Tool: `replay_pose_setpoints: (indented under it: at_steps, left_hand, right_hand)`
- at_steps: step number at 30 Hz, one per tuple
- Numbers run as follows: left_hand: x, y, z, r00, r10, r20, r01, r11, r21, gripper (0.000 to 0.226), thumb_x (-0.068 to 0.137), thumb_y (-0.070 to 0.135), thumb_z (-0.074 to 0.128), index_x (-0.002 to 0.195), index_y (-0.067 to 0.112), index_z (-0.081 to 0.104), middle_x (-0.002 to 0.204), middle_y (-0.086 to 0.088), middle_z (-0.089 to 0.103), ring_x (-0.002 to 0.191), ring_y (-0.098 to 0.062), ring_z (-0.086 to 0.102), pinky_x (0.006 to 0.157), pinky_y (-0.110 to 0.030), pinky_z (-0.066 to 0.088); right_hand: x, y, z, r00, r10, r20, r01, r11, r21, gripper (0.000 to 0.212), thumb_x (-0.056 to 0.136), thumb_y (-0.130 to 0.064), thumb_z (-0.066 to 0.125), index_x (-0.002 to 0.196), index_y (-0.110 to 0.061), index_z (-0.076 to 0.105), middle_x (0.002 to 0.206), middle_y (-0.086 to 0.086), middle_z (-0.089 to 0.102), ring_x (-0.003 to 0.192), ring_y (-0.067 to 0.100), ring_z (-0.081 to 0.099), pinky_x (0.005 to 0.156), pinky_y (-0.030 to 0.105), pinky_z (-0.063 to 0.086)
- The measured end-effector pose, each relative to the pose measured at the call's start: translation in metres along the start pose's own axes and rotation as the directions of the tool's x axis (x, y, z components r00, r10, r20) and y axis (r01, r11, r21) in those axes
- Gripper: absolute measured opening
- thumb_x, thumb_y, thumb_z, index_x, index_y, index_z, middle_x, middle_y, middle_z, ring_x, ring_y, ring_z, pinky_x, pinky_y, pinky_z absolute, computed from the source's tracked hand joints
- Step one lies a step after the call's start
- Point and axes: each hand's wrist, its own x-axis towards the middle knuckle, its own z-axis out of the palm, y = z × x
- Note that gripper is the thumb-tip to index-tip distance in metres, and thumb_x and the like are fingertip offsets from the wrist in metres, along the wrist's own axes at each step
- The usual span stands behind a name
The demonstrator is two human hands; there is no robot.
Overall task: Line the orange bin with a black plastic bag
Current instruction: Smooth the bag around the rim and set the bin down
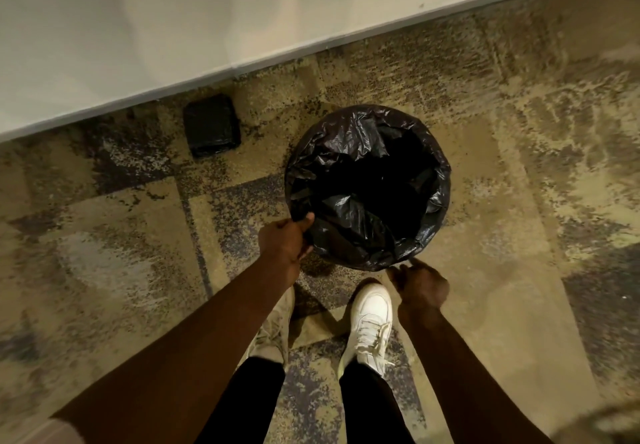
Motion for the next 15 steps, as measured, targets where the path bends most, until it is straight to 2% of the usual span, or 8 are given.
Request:
replay_pose_setpoints:
  at_steps: [1,3,5,8,10,12,15]
  left_hand:
    - [0.001,-0.001,0.000,0.999,-0.033,0.028,0.034,0.999,-0.039,0.018,0.091,0.014,0.082,0.091,0.001,0.070,0.095,-0.019,0.076,0.079,-0.028,0.070,0.076,-0.039,0.059]
    - [0.000,-0.002,-0.002,0.989,-0.092,0.118,0.106,0.988,-0.110,0.009,0.094,0.004,0.074,0.089,0.001,0.067,0.081,-0.012,0.073,0.064,-0.022,0.067,0.063,-0.030,0.056]
    - [-0.001,-0.004,-0.004,0.973,-0.123,0.195,0.158,0.972,-0.174,0.010,0.094,-0.002,0.064,0.086,0.004,0.066,0.065,-0.008,0.071,0.045,-0.016,0.066,0.048,-0.022,0.053]
    - [-0.002,-0.005,-0.006,0.960,-0.116,0.254,0.177,0.957,-0.231,0.013,0.095,-0.002,0.059,0.092,0.006,0.068,0.066,-0.004,0.077,0.053,-0.017,0.074,0.050,-0.022,0.056]
    - [-0.001,-0.006,-0.005,0.960,-0.113,0.257,0.173,0.960,-0.222,0.012,0.094,-0.001,0.059,0.091,0.007,0.067,0.072,-0.005,0.075,0.063,-0.022,0.069,0.055,-0.030,0.049]
    - [0.000,-0.007,-0.004,0.962,-0.115,0.247,0.162,0.970,-0.180,0.011,0.093,0.000,0.060,0.089,0.008,0.066,0.072,-0.006,0.070,0.064,-0.022,0.059,0.057,-0.033,0.039]
    - [0.003,-0.008,-0.003,0.969,-0.120,0.217,0.156,0.975,-0.160,0.011,0.090,-0.001,0.063,0.087,0.008,0.067,0.071,-0.006,0.071,0.067,-0.023,0.059,0.058,-0.035,0.039]
  right_hand:
    - [-0.001,-0.004,-0.002,0.999,-0.002,-0.042,0.006,0.997,0.076,0.031,0.104,-0.001,0.050,0.131,0.009,0.061,0.099,0.018,0.071,0.082,0.031,0.072,0.087,0.045,0.064]
    - [-0.007,-0.013,-0.003,0.997,-0.009,-0.072,0.021,0.985,0.173,0.040,0.104,-0.031,0.062,0.128,-0.001,0.066,0.103,0.017,0.078,0.091,0.030,0.078,0.088,0.045,0.063]
    - [-0.012,-0.020,0.000,1.000,-0.025,0.004,0.024,0.988,0.151,0.050,0.093,-0.050,0.075,0.121,-0.008,0.071,0.105,0.012,0.082,0.096,0.026,0.080,0.087,0.042,0.062]
    - [-0.013,-0.025,0.004,0.989,0.035,0.141,-0.058,0.985,0.163,0.037,0.087,-0.035,0.084,0.113,-0.010,0.075,0.114,0.008,0.081,0.105,0.025,0.077,0.094,0.042,0.058]
    - [-0.010,-0.026,0.005,0.976,0.086,0.202,-0.129,0.969,0.210,0.028,0.088,-0.024,0.083,0.109,-0.008,0.073,0.119,0.009,0.077,0.109,0.026,0.072,0.099,0.041,0.056]
    - [-0.003,-0.025,0.004,0.952,0.122,0.280,-0.198,0.945,0.262,0.021,0.090,-0.020,0.079,0.107,-0.009,0.074,0.117,0.009,0.074,0.110,0.026,0.069,0.105,0.042,0.054]
    - [0.006,-0.019,0.000,0.916,0.131,0.380,-0.270,0.900,0.341,0.021,0.091,-0.019,0.076,0.110,-0.010,0.076,0.117,0.010,0.075,0.114,0.030,0.069,0.108,0.044,0.054]
